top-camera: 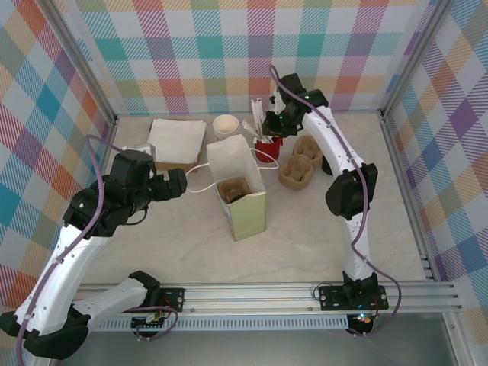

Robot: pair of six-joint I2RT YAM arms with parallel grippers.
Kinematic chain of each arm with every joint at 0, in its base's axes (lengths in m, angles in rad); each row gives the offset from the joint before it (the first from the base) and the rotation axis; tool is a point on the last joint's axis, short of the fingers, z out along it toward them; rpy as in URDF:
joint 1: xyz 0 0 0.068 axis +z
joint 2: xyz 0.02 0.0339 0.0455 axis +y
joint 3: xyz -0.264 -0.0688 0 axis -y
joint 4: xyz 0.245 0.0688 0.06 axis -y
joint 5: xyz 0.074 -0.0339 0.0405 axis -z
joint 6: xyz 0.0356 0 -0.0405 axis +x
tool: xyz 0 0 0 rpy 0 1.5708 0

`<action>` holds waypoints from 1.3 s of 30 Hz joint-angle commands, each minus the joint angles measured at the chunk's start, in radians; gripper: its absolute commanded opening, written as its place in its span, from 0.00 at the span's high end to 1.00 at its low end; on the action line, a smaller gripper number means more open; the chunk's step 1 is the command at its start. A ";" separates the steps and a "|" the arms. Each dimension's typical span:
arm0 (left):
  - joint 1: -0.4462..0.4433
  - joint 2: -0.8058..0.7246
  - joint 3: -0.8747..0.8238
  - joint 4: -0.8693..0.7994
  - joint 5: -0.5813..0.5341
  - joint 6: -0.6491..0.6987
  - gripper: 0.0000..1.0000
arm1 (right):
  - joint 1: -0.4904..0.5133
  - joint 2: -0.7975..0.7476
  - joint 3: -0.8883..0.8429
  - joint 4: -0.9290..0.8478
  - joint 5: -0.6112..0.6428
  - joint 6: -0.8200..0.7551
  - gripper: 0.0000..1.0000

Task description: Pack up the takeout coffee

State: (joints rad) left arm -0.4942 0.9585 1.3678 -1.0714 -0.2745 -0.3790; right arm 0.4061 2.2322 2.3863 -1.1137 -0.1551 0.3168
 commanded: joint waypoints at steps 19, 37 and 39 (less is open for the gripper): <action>0.013 -0.013 -0.028 0.045 0.007 -0.037 0.00 | 0.000 -0.179 0.136 -0.140 0.071 -0.065 0.98; 0.013 -0.069 -0.099 0.097 -0.048 -0.109 0.00 | 0.000 -0.593 0.065 -0.178 -0.010 0.000 0.99; 0.013 -0.099 -0.125 0.119 -0.065 -0.140 0.00 | 0.000 -0.651 0.040 -0.163 -0.035 0.025 0.99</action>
State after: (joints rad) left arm -0.4942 0.9051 1.2701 -0.9920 -0.2970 -0.4587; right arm 0.4061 1.6520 2.4512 -1.2793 -0.1421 0.2985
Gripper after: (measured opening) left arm 0.999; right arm 0.050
